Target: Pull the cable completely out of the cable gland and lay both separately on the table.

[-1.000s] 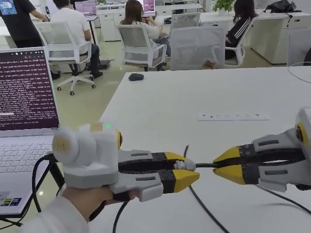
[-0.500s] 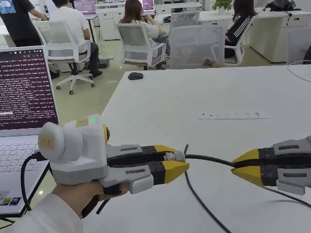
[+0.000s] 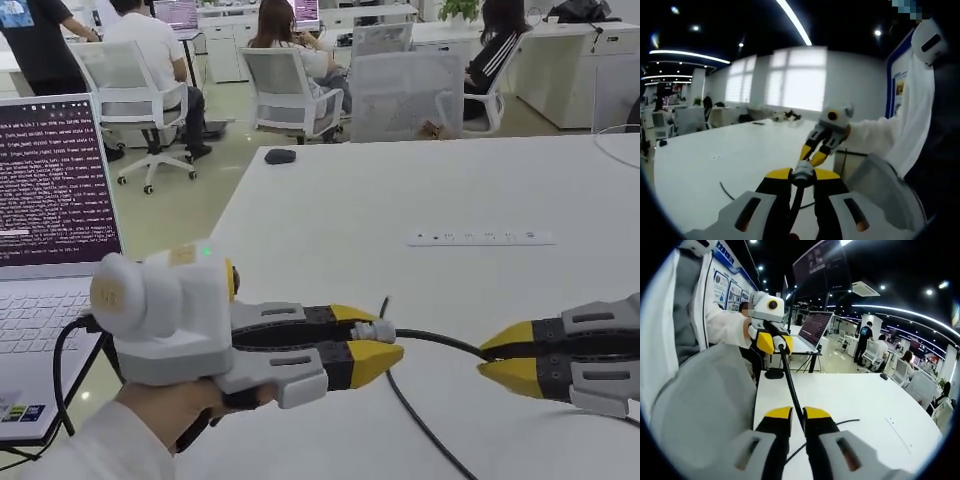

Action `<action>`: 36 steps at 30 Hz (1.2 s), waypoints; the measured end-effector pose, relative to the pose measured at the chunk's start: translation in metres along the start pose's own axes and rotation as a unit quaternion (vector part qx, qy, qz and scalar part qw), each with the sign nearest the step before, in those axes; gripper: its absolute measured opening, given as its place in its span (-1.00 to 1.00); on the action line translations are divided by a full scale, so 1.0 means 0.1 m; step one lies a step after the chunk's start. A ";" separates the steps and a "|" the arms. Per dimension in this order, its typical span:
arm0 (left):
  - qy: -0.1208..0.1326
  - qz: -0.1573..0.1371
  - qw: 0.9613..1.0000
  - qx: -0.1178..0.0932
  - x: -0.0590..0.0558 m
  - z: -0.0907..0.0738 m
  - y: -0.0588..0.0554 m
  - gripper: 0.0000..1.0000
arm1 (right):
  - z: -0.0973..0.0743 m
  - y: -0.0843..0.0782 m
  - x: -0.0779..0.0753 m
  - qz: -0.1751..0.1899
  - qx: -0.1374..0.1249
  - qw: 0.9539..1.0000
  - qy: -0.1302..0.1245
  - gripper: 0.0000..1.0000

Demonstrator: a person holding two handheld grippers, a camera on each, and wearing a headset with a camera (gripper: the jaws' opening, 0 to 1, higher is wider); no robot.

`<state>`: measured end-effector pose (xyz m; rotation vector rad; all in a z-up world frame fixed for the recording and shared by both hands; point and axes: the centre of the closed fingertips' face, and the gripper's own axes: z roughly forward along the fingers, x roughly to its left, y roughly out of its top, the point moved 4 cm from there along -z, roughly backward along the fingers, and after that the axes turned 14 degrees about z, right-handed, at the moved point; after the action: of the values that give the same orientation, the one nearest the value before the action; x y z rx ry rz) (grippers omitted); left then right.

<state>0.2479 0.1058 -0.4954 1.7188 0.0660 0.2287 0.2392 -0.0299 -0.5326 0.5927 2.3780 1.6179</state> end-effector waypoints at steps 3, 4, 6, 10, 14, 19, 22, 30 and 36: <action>-0.003 -0.001 1.000 0.000 -0.01 0.01 0.00 -0.67 | 0.00 0.06 0.01 -0.002 0.001 1.000 0.000 -0.69; -0.004 0.000 1.000 0.000 -0.01 0.01 -0.01 -0.67 | 0.01 0.08 0.01 -0.004 0.000 1.000 0.000 -0.67; -0.007 0.000 1.000 0.002 -0.02 0.02 -0.01 -0.67 | 0.02 0.16 0.03 -0.009 -0.005 1.000 0.004 -0.64; -0.010 0.000 1.000 0.001 -0.04 0.05 -0.01 -0.67 | 0.09 0.39 0.14 -0.039 -0.020 0.999 0.022 -0.60; -0.014 0.002 1.000 0.002 -0.05 0.08 -0.01 -0.67 | 0.17 0.52 0.21 -0.057 -0.030 0.997 0.032 -0.60; -0.020 0.005 1.000 0.004 -0.08 0.09 0.00 -0.66 | 0.26 0.57 0.26 -0.068 -0.032 0.996 0.049 -0.61; -0.022 0.007 1.000 0.004 -0.09 0.09 0.00 -0.66 | 0.27 0.56 0.30 -0.074 -0.029 0.995 0.062 -0.68; -0.028 0.009 1.000 0.002 -0.11 0.11 -0.01 -0.66 | 0.30 0.46 0.31 -0.078 -0.013 0.994 0.074 -0.86; -0.028 0.006 1.000 0.002 -0.11 0.12 -0.02 -0.66 | 0.30 0.43 0.31 -0.079 -0.014 0.994 0.072 -0.88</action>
<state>0.2393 0.0929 -0.5001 1.7296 0.0146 0.1893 0.2318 0.0230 -0.5026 0.2820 2.4288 1.6727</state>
